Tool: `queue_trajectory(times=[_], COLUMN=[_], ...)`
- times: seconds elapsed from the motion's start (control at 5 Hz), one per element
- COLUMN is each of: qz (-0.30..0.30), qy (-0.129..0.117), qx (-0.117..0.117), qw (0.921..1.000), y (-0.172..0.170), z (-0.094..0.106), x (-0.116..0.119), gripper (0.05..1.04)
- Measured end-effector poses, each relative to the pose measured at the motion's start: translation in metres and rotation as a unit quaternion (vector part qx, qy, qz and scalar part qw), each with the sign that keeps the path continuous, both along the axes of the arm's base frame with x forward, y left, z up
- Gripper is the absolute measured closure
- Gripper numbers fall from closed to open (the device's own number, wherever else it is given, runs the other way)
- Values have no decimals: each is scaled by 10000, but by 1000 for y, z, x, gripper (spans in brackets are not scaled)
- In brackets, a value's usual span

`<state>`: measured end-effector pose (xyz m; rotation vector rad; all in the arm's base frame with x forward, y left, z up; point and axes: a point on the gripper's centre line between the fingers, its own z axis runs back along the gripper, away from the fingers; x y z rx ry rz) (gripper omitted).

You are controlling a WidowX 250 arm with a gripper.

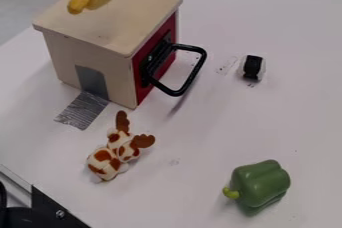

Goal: Raise the little duck to the top of the drawer

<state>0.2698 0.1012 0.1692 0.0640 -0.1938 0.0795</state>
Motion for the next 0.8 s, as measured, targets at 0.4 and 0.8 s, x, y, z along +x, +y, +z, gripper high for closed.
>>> queue_trajectory(times=[0.4, 0.8], qz=[224, 115], qy=[326, 388], qx=[-244, -406], qw=[9989, 9984], y=[19, 24], z=[-45, -47], x=[36, 50], gripper=[717, 128])
